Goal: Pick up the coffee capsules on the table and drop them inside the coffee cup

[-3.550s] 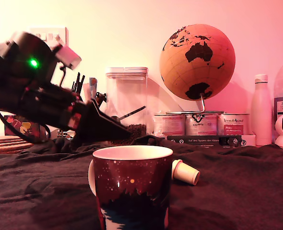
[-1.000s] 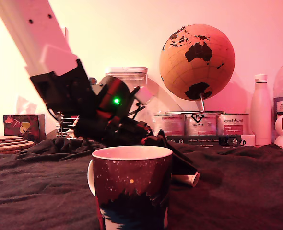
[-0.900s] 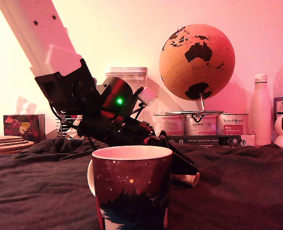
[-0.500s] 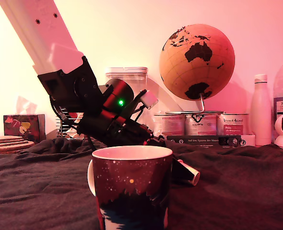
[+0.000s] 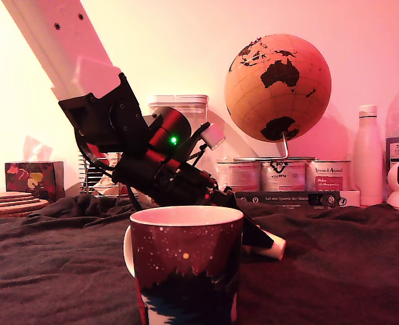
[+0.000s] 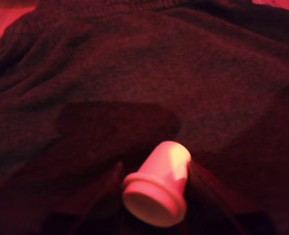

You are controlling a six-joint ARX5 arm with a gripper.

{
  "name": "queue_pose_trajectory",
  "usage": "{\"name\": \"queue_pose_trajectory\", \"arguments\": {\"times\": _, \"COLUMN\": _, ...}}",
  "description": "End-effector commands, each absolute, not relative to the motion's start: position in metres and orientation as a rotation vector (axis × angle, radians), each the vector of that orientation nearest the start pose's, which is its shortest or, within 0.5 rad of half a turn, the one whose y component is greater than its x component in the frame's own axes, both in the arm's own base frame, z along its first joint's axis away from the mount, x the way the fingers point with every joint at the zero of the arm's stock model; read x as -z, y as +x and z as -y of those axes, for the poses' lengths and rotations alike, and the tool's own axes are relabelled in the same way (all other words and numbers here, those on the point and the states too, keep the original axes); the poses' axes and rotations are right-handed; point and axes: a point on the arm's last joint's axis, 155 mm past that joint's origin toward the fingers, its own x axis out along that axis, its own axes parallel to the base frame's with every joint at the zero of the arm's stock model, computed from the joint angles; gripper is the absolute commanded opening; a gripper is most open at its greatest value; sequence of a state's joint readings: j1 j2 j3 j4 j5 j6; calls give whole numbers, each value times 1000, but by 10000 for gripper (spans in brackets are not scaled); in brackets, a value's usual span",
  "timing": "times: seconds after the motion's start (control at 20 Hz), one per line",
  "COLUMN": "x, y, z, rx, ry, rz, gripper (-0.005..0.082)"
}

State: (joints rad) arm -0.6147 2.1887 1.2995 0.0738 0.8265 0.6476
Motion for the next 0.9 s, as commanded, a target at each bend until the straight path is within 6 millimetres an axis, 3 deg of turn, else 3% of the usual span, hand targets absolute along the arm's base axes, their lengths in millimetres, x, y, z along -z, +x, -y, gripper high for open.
{"name": "queue_pose_trajectory", "arguments": {"times": 0.0, "x": -12, "y": 332, "z": 402, "rx": 1590, "ry": 407, "rz": -431, "gripper": 280}}
{"name": "queue_pose_trajectory", "arguments": {"times": 0.25, "x": -12, "y": 332, "z": 402, "rx": 1588, "ry": 408, "rz": -432, "gripper": 215}}
{"name": "queue_pose_trajectory", "arguments": {"times": 0.6, "x": -16, "y": 333, "z": 401, "rx": 1585, "ry": 406, "rz": -425, "gripper": 215}}
{"name": "queue_pose_trajectory", "arguments": {"times": 0.85, "x": -31, "y": 336, "z": 401, "rx": 1578, "ry": 409, "rz": -400, "gripper": 215}}
